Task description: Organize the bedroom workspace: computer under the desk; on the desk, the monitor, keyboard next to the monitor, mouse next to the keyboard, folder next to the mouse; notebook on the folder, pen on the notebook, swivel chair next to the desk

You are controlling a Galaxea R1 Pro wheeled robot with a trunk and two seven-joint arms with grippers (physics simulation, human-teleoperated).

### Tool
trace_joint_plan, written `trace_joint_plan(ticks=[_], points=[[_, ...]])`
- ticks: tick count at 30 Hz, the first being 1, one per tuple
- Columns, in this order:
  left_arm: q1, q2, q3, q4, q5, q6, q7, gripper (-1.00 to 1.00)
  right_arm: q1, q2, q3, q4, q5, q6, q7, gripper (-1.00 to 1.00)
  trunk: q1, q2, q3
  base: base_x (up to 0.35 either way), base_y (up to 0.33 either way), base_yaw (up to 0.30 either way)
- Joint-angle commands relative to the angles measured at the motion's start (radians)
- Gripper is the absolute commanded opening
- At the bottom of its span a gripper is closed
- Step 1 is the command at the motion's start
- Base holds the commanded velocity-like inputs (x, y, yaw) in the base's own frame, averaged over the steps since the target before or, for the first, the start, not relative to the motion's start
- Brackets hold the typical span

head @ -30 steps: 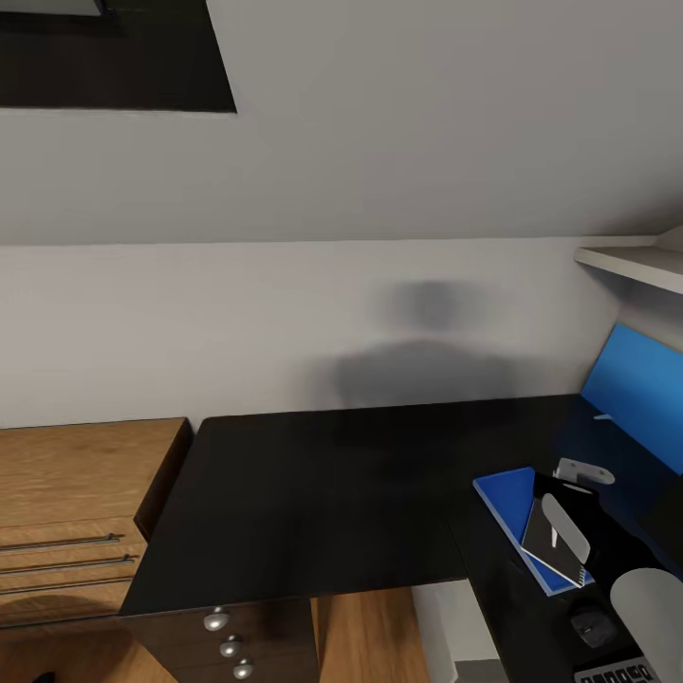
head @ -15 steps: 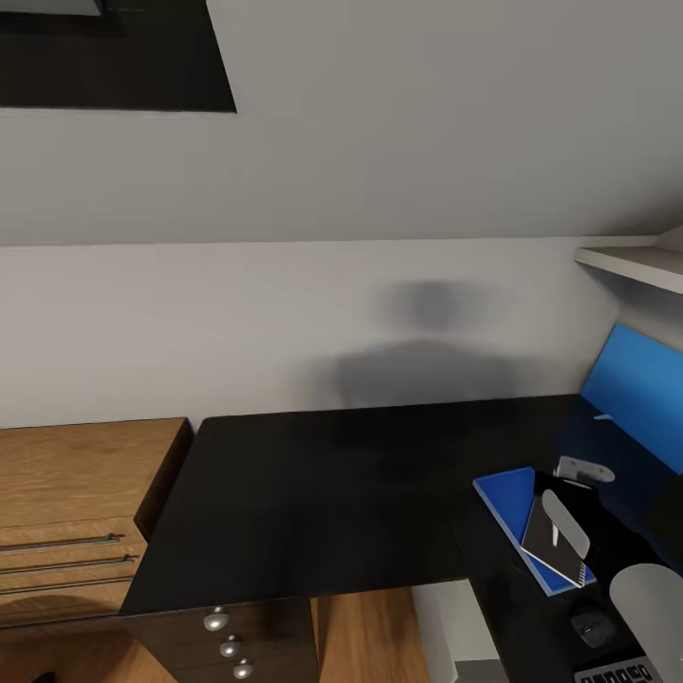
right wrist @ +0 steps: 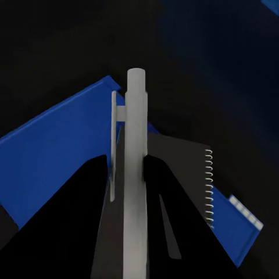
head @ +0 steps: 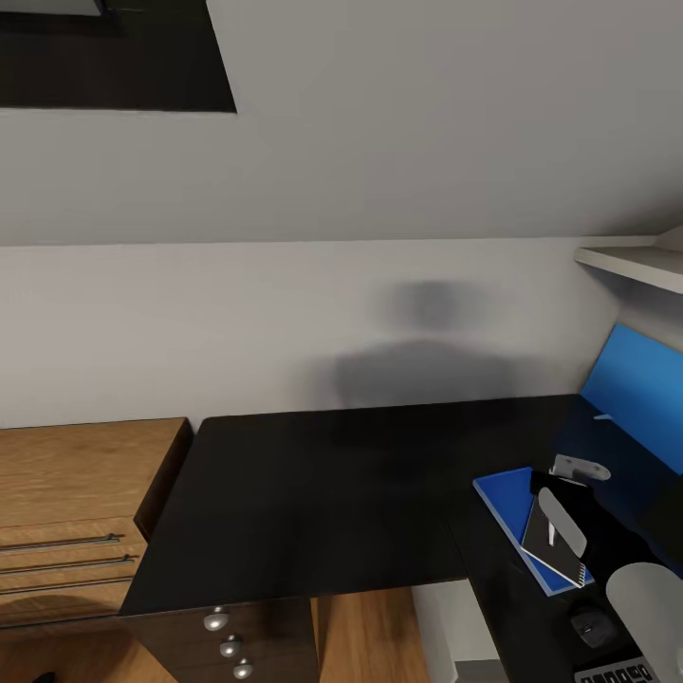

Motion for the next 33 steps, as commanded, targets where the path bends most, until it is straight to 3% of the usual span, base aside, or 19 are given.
trace_joint_plan(ticks=[1, 16, 33], points=[[-0.001, -0.005, 0.003, -0.001, 0.007, -0.003, 0.001, 1.00, -0.001, -0.001, 0.007, -0.002, -0.007, 0.004, -0.009, -1.00, 0.001, -0.002, -0.002, 0.000, 0.000, 0.000], [-0.001, -0.018, -0.003, -0.004, 0.006, -0.002, 0.002, 1.00, -0.001, -0.003, 0.007, -0.007, -0.007, 0.002, -0.010, -1.00, 0.001, -0.002, -0.002, 0.000, 0.000, 0.000], [-0.001, -0.018, -0.003, -0.004, 0.006, -0.004, 0.002, 1.00, -0.001, -0.009, 0.006, -0.006, -0.007, 0.001, -0.012, -1.00, 0.066, -0.121, -0.055, 0.000, 0.000, 0.000]])
